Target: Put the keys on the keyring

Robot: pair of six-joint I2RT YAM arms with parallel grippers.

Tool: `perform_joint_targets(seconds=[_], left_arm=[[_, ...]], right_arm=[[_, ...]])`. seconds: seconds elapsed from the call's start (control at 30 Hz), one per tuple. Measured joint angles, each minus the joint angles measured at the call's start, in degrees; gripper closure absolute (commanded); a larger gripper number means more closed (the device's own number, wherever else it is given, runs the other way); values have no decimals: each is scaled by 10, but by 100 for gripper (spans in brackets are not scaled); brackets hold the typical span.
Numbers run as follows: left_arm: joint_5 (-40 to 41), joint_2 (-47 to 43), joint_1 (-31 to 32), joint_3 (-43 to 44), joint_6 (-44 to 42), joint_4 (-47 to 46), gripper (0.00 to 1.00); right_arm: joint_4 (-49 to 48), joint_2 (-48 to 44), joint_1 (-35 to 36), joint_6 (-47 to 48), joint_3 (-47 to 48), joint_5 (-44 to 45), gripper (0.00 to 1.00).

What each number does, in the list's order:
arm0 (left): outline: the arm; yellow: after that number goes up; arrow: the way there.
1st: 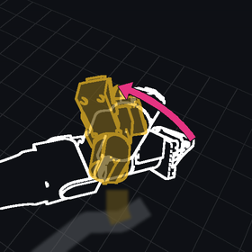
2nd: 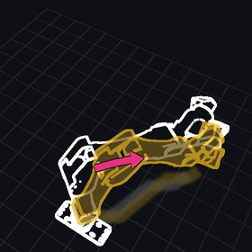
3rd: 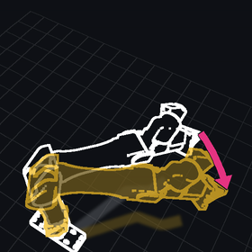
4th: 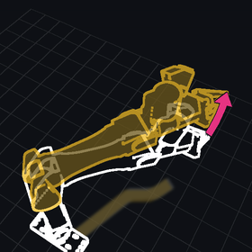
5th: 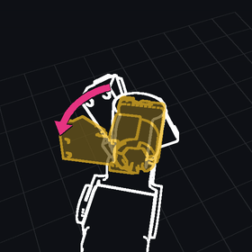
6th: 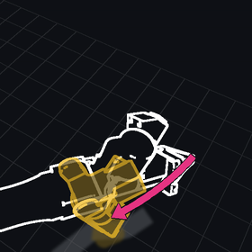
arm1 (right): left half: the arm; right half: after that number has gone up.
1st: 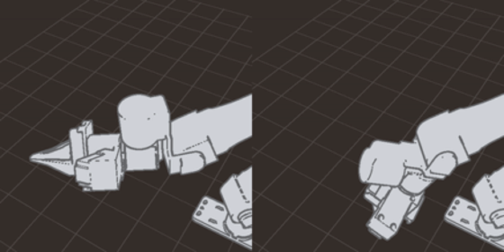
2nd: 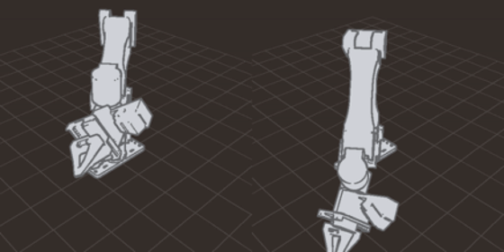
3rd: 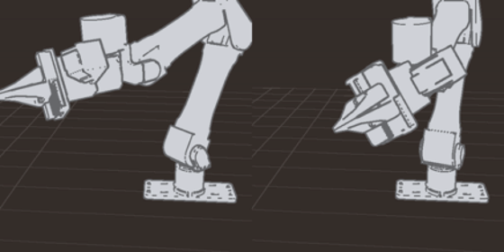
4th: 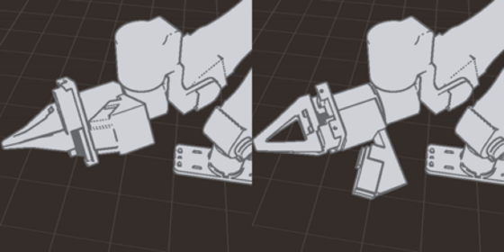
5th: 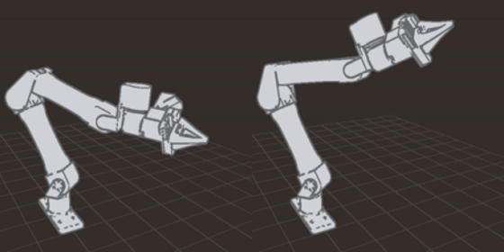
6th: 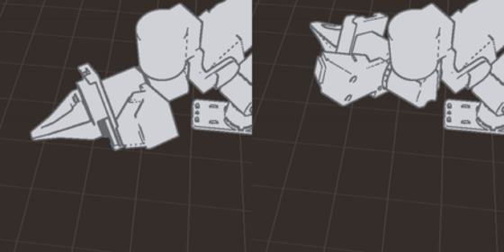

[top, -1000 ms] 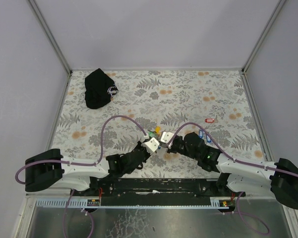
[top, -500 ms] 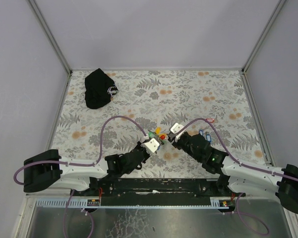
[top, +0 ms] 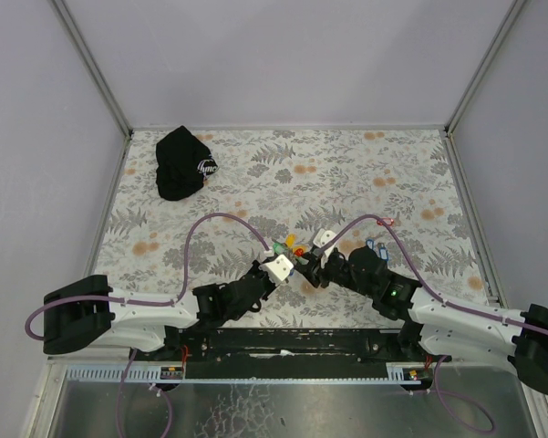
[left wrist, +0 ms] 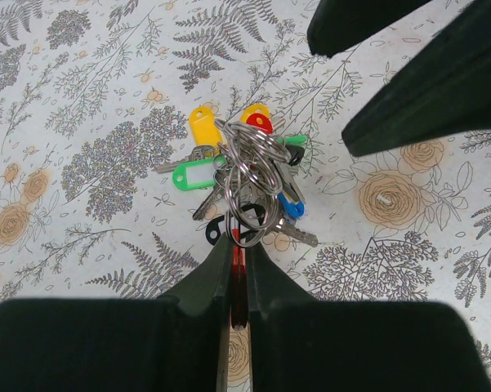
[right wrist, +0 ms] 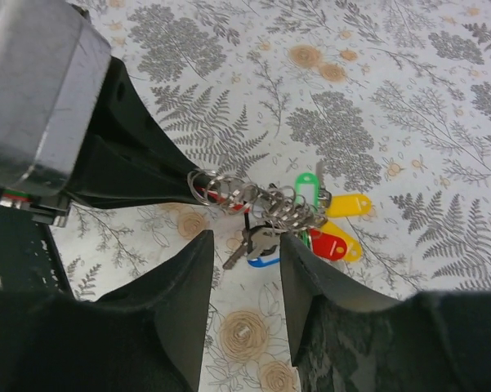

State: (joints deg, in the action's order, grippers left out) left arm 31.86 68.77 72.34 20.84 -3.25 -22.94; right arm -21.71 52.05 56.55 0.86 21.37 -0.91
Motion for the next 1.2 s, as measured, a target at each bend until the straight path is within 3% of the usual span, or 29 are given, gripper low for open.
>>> perform_joint_targets(seconds=[0.47,1.2], left_arm=[[-9,-7,0,-4,0,0,100],[-10,-11,0,-8,0,-1,100]], right_arm=[[-100,71,0,-54,0,-16,63],[-95,101,0,-41,3,3,100]])
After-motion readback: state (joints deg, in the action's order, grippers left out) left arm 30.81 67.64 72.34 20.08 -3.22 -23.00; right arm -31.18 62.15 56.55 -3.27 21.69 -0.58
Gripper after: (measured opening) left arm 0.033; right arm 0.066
